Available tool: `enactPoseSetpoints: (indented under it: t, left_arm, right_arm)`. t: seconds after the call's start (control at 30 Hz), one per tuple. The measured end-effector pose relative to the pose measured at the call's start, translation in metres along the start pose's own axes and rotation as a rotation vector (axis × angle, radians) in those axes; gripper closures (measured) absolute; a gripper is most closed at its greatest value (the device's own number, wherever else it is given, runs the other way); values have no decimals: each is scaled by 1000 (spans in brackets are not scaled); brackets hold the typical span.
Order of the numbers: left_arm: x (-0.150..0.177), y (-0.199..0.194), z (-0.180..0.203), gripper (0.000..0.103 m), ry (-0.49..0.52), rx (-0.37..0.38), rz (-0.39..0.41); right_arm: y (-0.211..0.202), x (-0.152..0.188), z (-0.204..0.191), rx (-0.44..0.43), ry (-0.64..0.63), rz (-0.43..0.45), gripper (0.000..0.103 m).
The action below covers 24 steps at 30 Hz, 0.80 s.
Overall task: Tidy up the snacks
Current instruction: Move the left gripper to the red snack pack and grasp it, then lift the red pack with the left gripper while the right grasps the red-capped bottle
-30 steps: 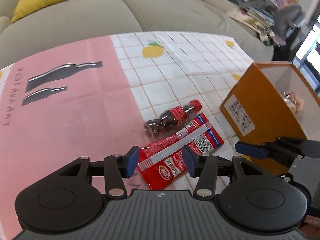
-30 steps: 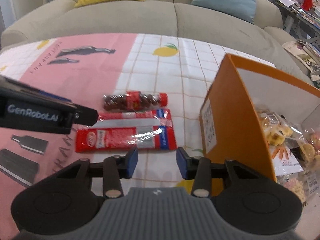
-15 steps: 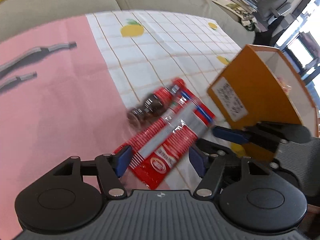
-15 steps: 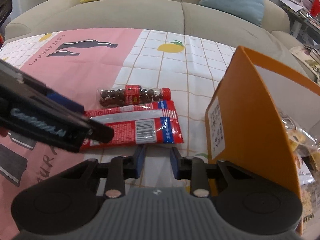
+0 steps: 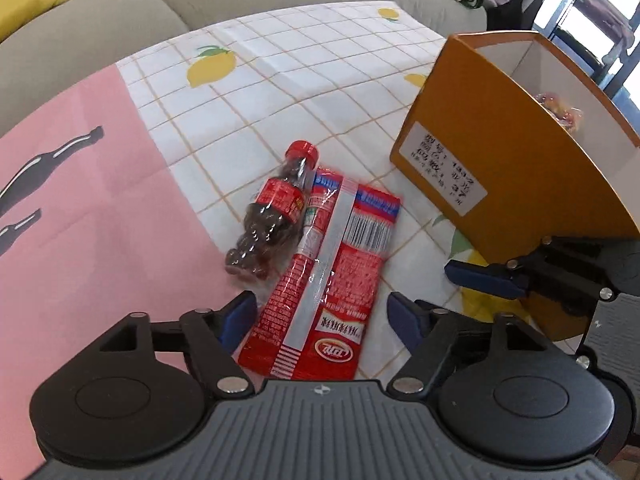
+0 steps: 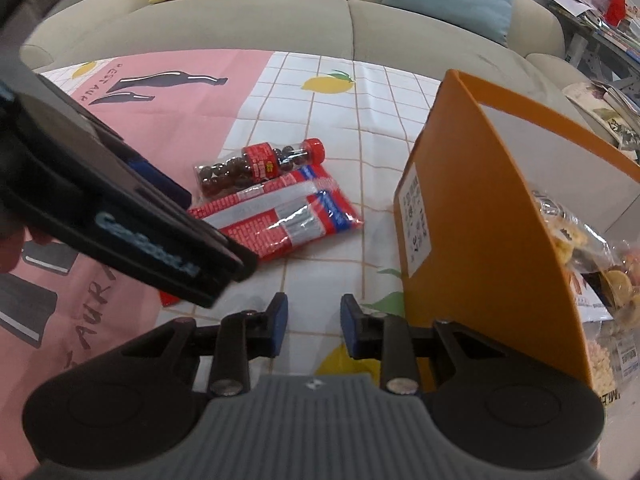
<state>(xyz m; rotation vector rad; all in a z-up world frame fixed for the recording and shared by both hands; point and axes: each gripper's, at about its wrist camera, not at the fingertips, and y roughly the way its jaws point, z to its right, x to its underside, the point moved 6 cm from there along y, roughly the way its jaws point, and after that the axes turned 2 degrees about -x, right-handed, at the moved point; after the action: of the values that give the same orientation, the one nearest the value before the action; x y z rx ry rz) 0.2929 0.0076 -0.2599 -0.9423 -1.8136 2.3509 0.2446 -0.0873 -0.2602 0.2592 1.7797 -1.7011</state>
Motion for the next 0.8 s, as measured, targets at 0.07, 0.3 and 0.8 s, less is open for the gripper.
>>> enactPoseSetpoints:
  t: [0.07,0.3,0.8]
  left_arm:
    - [-1,2,4,11,16,-12,-4]
    - [-1,6,19,26,55,-118,-1]
    - [18,-37,22,52,-180,-133,147]
  right_arm:
    - [1,-1,0,-4,3,4,74]
    - [1,-1,-1,-11,15,1,70]
    - [-9,3,2,-29,91,-16,66]
